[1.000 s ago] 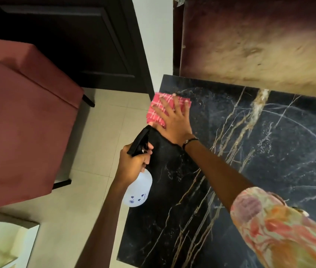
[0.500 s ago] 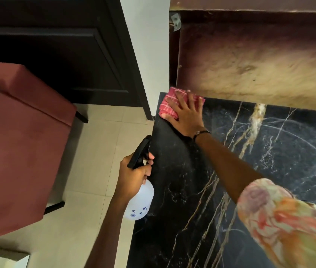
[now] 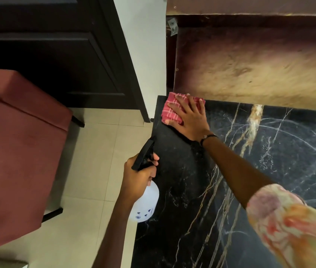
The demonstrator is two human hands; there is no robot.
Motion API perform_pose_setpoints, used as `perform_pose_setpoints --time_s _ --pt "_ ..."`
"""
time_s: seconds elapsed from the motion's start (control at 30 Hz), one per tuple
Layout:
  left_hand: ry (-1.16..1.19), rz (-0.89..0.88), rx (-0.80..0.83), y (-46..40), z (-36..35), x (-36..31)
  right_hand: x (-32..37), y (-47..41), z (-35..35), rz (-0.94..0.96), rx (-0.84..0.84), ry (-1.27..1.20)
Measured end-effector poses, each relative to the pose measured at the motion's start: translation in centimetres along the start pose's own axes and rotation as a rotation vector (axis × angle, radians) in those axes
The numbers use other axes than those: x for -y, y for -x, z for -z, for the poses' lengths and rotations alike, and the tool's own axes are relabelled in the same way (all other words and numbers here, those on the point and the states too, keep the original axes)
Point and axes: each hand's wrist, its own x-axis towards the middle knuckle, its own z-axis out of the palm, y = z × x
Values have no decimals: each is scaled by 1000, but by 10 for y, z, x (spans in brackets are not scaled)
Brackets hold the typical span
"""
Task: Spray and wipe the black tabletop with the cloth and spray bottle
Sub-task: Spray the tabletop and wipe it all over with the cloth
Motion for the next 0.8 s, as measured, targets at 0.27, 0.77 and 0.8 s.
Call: perform_pose_setpoints --time_s 0.27,0.77,0.8 --pt "-9 32 11 3 -14 5 30 -1 -11 172 4 85" --pt "-38 27 -5 10 -81 2 -68 25 10 -79 3 24" --pt "-37 31 -11 10 -84 2 -58 29 5 -23 5 36"
